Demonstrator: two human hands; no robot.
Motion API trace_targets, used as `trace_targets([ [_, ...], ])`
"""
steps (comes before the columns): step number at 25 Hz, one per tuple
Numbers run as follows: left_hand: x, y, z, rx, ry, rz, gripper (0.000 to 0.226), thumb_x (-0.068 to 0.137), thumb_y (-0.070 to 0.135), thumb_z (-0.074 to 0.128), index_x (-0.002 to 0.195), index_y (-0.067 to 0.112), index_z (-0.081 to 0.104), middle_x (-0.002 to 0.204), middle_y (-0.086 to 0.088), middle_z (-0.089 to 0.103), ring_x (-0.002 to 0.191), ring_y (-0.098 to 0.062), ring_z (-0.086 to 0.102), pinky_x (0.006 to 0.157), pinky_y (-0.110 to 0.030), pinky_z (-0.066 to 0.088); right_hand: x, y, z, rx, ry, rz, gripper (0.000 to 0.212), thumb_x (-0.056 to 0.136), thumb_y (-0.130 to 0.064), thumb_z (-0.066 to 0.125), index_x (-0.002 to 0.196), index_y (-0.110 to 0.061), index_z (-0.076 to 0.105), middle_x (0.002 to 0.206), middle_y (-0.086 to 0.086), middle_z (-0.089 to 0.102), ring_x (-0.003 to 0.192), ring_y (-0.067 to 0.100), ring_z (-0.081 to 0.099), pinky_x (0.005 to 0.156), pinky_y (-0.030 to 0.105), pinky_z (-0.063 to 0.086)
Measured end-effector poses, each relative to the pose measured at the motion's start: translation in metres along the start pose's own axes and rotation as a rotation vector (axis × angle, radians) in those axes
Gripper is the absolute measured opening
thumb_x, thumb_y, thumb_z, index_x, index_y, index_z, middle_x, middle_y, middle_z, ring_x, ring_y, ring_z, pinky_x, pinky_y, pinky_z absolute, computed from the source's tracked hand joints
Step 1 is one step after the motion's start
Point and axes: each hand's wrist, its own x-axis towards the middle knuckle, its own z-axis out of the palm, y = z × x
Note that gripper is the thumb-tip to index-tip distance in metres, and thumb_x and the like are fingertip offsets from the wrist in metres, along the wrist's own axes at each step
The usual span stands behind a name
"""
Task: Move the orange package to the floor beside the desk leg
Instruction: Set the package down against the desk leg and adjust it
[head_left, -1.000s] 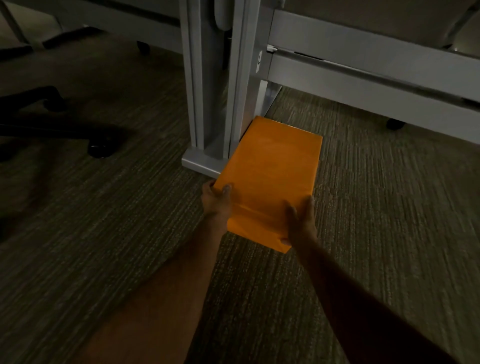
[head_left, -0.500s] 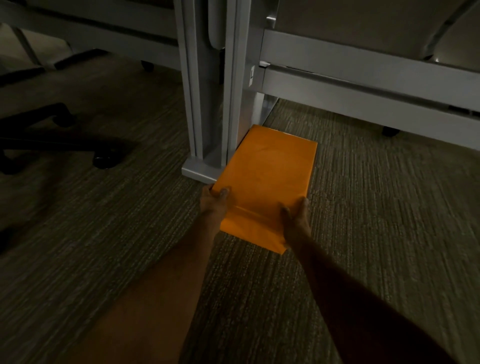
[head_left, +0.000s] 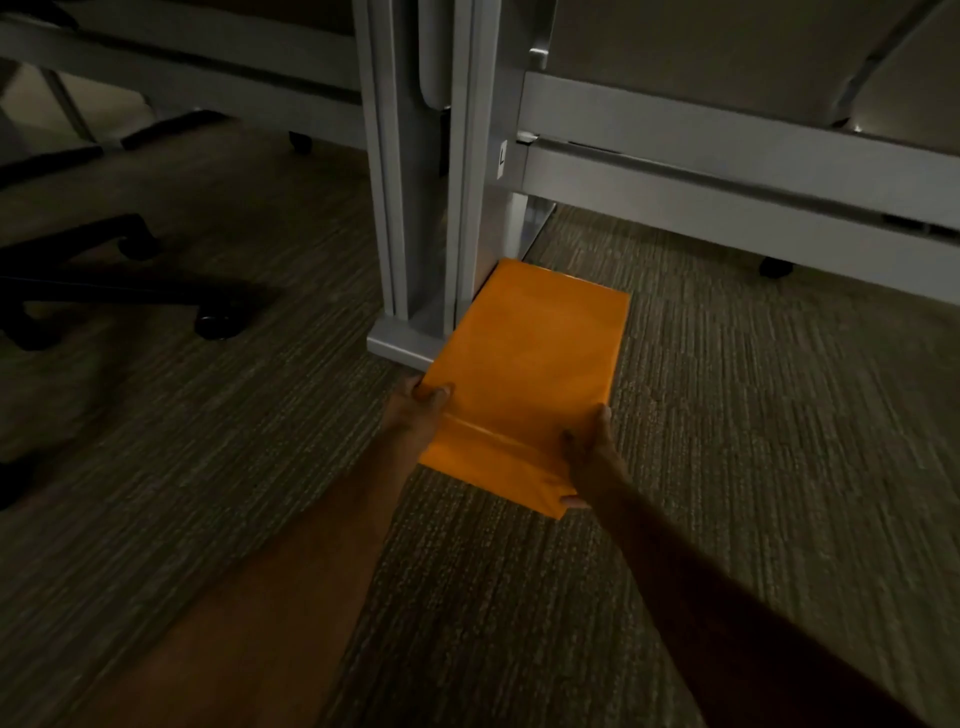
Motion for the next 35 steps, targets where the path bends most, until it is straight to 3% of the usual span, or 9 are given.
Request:
trace_targets([
  [3,0.003,0.005,-0.001,0.024,-0.029,-0.018,0.047,0.092,0.042,0.063,0.136,0.026,0.054,0.112,0.003,0.052,0.084,-0.017,0.051,0.088,-0.044,0.05,0.002,-0.003,-0.003,-0.032,-0.039,0.056,0.084,0.097,-0.054,0.052,0.153,-0.056,-0.012,0.164,0.017,0.024,0.115,0.052,0.058,0.061,0.057,0.063],
  [6,0.001,0.008,0.004,0.168,-0.024,0.016,0.057,0.097,0.041,0.057,0.147,0.018,0.041,0.142,-0.011,0.05,0.118,-0.032,0.054,0.093,-0.042,0.043,0.005,-0.004,-0.007,-0.041,-0.074,-0.041,0.092,0.099,-0.046,0.053,0.157,-0.039,-0.017,0.167,0.019,0.016,0.13,0.052,0.049,0.084,0.06,0.057],
  [8,-0.001,0.011,0.011,0.476,0.04,0.093,0.059,0.1,0.043,0.046,0.153,0.026,0.025,0.159,-0.016,0.028,0.144,-0.041,0.029,0.11,-0.056,0.03,0.014,-0.008,-0.014,-0.313,-0.02,-0.142,0.096,0.096,-0.054,0.054,0.16,-0.026,-0.01,0.17,0.017,0.004,0.15,0.045,0.021,0.113,0.06,0.035],
  [10,0.002,0.008,0.015,0.853,-0.001,0.379,0.059,0.102,0.038,0.035,0.155,0.04,0.01,0.167,-0.008,0.005,0.151,-0.043,0.001,0.115,-0.066,0.011,0.022,-0.007,-0.015,-0.643,0.002,-0.252,0.105,0.086,-0.074,0.05,0.16,-0.027,-0.009,0.17,0.012,-0.011,0.154,0.046,-0.002,0.121,0.064,0.016],
  [13,0.019,-0.005,0.0,0.889,-0.299,0.498,0.062,0.099,0.057,0.035,0.153,0.051,0.005,0.167,0.009,-0.012,0.151,-0.035,-0.013,0.117,-0.063,0.002,0.026,0.004,-0.007,-0.724,-0.131,-0.32,0.127,0.069,-0.084,0.061,0.157,-0.038,-0.018,0.167,0.006,-0.028,0.152,0.048,-0.011,0.121,0.066,0.016],
  [16,0.035,-0.014,-0.011,0.975,-0.472,0.481,0.107,0.068,0.091,0.048,0.148,0.057,-0.014,0.163,0.012,-0.028,0.148,-0.034,-0.019,0.117,-0.062,-0.001,0.025,0.017,-0.002,-0.747,-0.054,-0.396,0.134,0.067,-0.068,0.078,0.156,-0.042,-0.019,0.166,0.005,-0.03,0.153,0.05,-0.003,0.114,0.067,0.032],
  [19,0.038,-0.017,-0.01,1.007,-0.438,0.55,0.113,0.069,0.074,0.068,0.145,0.062,-0.015,0.162,0.01,-0.029,0.149,-0.046,-0.01,0.116,-0.069,0.014,0.027,0.017,-0.001,-0.736,-0.027,-0.458,0.124,0.073,-0.052,0.082,0.157,-0.047,-0.01,0.166,0.009,-0.028,0.15,0.052,0.016,0.107,0.064,0.044],
  [23,0.041,-0.02,-0.007,1.011,-0.387,0.617,0.104,0.08,0.052,0.073,0.149,0.058,-0.004,0.164,0.006,-0.025,0.149,-0.048,-0.002,0.116,-0.068,0.019,0.029,0.013,0.0,-0.749,-0.01,-0.458,0.119,0.076,-0.046,0.082,0.159,-0.045,-0.003,0.166,0.01,-0.028,0.152,0.048,0.016,0.108,0.06,0.044],
  [35,0.026,-0.025,-0.015,0.942,-0.388,0.567,0.099,0.082,0.044,0.074,0.15,0.057,0.003,0.165,0.01,-0.022,0.148,-0.049,0.009,0.117,-0.066,0.018,0.024,0.025,0.003,-0.747,-0.003,-0.493,0.122,0.076,-0.041,0.084,0.157,-0.046,-0.007,0.165,0.012,-0.03,0.15,0.047,0.022,0.102,0.055,0.049],
])
